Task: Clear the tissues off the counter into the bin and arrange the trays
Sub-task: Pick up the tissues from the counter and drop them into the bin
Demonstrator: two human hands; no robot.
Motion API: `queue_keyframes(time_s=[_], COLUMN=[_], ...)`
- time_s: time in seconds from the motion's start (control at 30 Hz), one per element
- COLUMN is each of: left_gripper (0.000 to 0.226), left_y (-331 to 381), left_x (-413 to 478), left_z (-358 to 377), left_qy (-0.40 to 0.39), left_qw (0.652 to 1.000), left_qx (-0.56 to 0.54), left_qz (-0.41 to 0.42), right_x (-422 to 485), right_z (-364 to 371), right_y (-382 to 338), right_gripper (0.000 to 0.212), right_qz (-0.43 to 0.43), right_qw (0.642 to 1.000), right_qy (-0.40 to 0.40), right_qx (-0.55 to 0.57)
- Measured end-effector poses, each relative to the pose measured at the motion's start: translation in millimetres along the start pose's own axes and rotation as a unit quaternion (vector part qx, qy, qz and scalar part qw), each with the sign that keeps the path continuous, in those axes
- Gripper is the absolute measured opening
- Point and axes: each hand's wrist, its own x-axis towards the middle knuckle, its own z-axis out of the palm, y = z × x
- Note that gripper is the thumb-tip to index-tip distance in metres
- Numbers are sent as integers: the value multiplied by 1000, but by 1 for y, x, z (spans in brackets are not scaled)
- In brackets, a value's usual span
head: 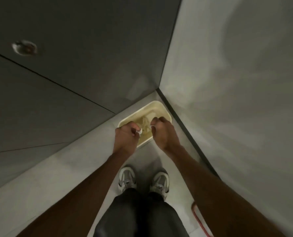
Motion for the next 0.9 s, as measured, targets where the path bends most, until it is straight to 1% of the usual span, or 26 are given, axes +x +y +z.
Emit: queue_keyframes(time_s=[0.07, 0.1, 0.17, 0.27, 0.3, 0.4, 0.47, 0.53, 0.63, 0.73, 0.9], left_gripper=[18, 19, 15, 9, 13, 39, 51, 53, 50, 48, 50], left_y=[-22, -31, -48, -62, -63, -59, -57, -55, -40, -19, 33], left_x=[26, 37, 57, 82, 87, 93, 90, 83, 63, 35, -16], left_z=[30, 43, 67, 94, 99, 105, 102, 93, 65, 25, -54], left_qy=[-31, -49, -85, -145, -169, -243, -269, -264, -221, -188, -148], left_qw=[999, 998, 995, 983, 979, 960, 951, 947, 955, 961, 961], left_qx=[20, 23, 43, 105, 112, 134, 150, 182, 198, 202, 231], left_qz=[-17, -29, -42, -38, -39, -43, -33, -17, 10, 26, 43], right_x=[33, 47, 70, 89, 93, 92, 86, 78, 58, 32, -20], right_z=[25, 35, 52, 64, 66, 66, 61, 50, 22, -15, -88], right_y=[13, 19, 28, 35, 37, 44, 42, 37, 21, -3, -54], right_gripper=[19, 21, 21, 20, 22, 27, 26, 27, 36, 40, 42], right_qz=[-17, -25, -22, -17, -18, -17, -12, -3, 10, 30, 44], right_qw=[997, 995, 993, 986, 984, 982, 984, 987, 992, 994, 997], right_qy=[-42, -49, -59, -86, -92, -77, -78, -85, -65, -50, -17], right_qx=[-68, -88, -101, -142, -154, -171, -161, -137, -109, -92, -59])
